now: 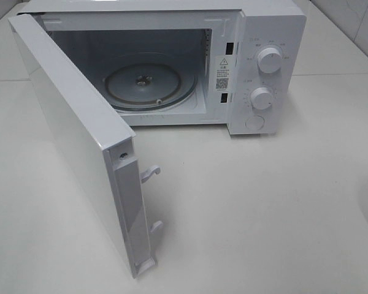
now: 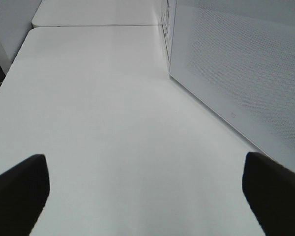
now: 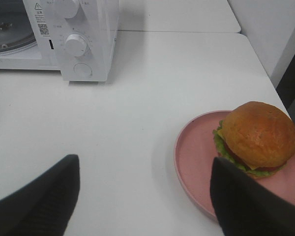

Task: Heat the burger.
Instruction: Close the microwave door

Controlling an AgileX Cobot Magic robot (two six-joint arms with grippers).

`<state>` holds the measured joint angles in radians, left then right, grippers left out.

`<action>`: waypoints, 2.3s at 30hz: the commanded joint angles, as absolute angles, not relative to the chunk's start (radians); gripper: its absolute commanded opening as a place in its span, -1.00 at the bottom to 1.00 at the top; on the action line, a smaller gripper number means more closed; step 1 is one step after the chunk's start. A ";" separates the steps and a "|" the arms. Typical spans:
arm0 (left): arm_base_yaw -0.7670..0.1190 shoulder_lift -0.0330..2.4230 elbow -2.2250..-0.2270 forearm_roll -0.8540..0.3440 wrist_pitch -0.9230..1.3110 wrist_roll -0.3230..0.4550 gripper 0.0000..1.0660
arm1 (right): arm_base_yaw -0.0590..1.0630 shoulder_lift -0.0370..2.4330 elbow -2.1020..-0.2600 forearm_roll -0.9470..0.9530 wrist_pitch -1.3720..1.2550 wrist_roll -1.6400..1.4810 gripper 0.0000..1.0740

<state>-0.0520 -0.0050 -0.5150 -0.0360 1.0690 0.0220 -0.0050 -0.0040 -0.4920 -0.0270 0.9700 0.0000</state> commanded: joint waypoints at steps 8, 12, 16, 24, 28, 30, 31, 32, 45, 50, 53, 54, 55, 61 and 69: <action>-0.049 -0.010 -0.516 -0.036 1.071 0.022 0.89 | -0.010 -0.033 -0.490 -0.023 0.963 0.000 0.36; -0.049 -0.010 -0.516 -0.036 1.071 0.022 0.89 | -0.010 -0.033 -0.490 -0.023 0.963 0.000 0.36; -0.049 -0.010 -0.516 -0.036 1.071 0.022 0.89 | -0.010 -0.033 -0.490 -0.023 0.963 0.000 0.36; -0.049 0.002 -0.516 0.033 1.067 0.022 0.89 | -0.010 -0.033 -0.490 -0.022 0.963 0.000 0.36; -0.049 0.007 -0.524 0.060 1.052 0.021 0.89 | -0.010 -0.033 -0.490 -0.021 0.963 0.000 0.36; -0.049 0.025 -0.549 0.057 0.986 0.021 0.89 | -0.010 -0.033 -0.490 -0.021 0.963 0.000 0.36; -0.049 0.025 -0.549 0.057 0.986 0.021 0.89 | -0.010 -0.033 -0.490 -0.021 0.963 0.000 0.36; -0.049 0.050 -0.555 0.057 0.935 0.019 0.89 | -0.010 -0.033 -0.490 -0.021 0.963 0.000 0.36; -0.049 0.323 -0.504 0.053 0.563 -0.062 0.31 | -0.010 -0.033 -0.490 -0.021 0.963 0.000 0.36; -0.049 0.415 -0.385 0.053 0.226 -0.073 -1.00 | -0.010 -0.033 -0.490 -0.021 0.963 0.000 0.36; -0.049 0.447 -0.350 0.054 0.137 -0.071 -1.00 | -0.010 -0.033 -0.490 -0.021 0.963 0.000 0.36; -0.049 0.483 -0.315 0.054 0.055 -0.072 -1.00 | -0.010 -0.033 -0.490 -0.021 0.963 0.000 0.36; -0.049 0.502 -0.299 0.054 0.017 -0.072 -1.00 | -0.010 -0.033 -0.490 -0.021 0.963 0.000 0.36; -0.049 0.617 -0.210 0.054 -0.203 -0.072 -1.00 | -0.010 -0.033 -0.490 -0.021 0.963 0.000 0.36; -0.049 0.758 -0.168 0.054 -0.357 -0.072 -1.00 | -0.010 -0.033 -0.490 -0.021 0.963 0.000 0.36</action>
